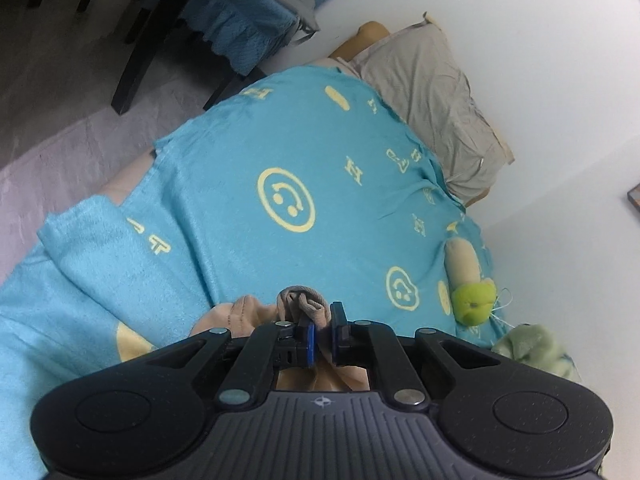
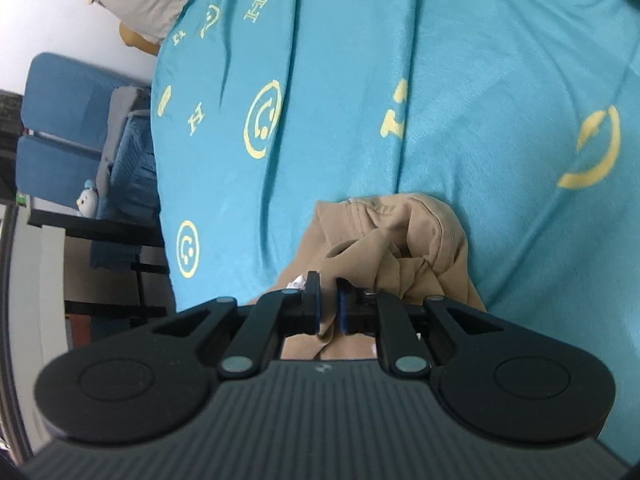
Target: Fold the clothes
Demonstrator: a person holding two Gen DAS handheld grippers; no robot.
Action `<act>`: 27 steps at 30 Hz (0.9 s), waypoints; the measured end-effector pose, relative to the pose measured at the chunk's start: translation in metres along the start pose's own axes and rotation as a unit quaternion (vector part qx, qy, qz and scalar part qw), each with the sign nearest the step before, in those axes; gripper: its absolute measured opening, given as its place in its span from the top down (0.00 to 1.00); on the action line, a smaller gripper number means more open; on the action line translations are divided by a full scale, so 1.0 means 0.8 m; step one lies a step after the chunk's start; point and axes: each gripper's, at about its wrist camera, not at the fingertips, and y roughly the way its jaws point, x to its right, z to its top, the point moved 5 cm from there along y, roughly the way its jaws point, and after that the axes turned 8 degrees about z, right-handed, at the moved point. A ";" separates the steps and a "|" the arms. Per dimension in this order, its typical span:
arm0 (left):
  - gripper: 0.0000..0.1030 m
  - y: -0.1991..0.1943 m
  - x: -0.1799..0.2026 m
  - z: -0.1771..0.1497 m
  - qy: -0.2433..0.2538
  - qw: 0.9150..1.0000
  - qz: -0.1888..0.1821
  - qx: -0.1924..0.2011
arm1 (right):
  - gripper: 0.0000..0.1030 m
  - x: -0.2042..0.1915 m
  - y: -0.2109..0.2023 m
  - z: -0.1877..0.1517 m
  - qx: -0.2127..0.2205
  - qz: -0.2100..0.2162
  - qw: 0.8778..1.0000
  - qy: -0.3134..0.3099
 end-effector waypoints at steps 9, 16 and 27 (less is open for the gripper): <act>0.92 -0.028 0.031 -0.003 0.086 0.995 -0.008 0.046 | 0.86 0.004 -0.022 -0.002 0.031 0.064 0.997 -0.016; 0.66 -0.037 0.048 -0.008 0.134 0.989 0.009 0.061 | 0.83 -0.018 -0.027 -0.004 0.055 0.076 0.992 -0.079; 0.19 -0.047 0.077 -0.049 0.276 0.954 0.069 0.089 | 0.12 -0.073 -0.063 -0.041 0.116 0.087 0.956 -0.253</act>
